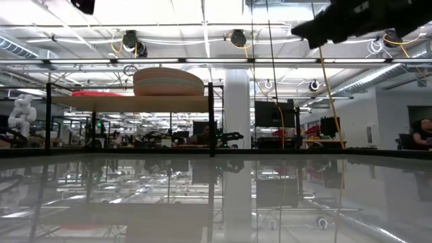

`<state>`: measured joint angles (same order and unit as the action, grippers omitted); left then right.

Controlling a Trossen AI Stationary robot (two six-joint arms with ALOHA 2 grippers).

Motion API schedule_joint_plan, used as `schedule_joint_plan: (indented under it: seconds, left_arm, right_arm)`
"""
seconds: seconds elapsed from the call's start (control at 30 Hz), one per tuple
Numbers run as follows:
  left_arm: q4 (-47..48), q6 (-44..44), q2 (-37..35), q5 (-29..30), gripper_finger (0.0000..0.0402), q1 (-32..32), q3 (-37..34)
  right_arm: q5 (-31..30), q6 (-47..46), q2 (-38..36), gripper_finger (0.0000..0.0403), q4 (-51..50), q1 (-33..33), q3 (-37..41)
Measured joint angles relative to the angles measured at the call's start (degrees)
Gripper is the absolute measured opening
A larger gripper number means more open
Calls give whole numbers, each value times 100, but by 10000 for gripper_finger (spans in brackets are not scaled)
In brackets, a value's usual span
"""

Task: Place and stack plates onto a shelf
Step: Return to Home Position

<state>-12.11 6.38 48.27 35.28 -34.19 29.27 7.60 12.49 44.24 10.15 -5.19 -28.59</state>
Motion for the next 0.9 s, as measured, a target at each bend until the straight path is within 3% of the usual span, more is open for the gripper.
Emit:
schedule_joint_plan:
  seconds: [0.2, 0.37, 0.7, 0.9]
  left_arm:
    - [-760, -6, -719, -652, 39, 286, -1051]
    - [-946, -87, -1379, -921, 39, 536, -1662]
    - [-938, -158, -2198, -1333, 39, 923, -2244]
    - [-918, -185, -2218, -1482, 39, 1142, -2437]
  right_arm:
    - [4, 80, -130, 0, 236, 8, 550]
    - [7, 212, -264, 0, 1022, 6, 1163]
    - [-44, 576, -723, 0, 2538, 6, 2404]
    - [-336, 468, -1018, 0, 2446, 4, 2703]
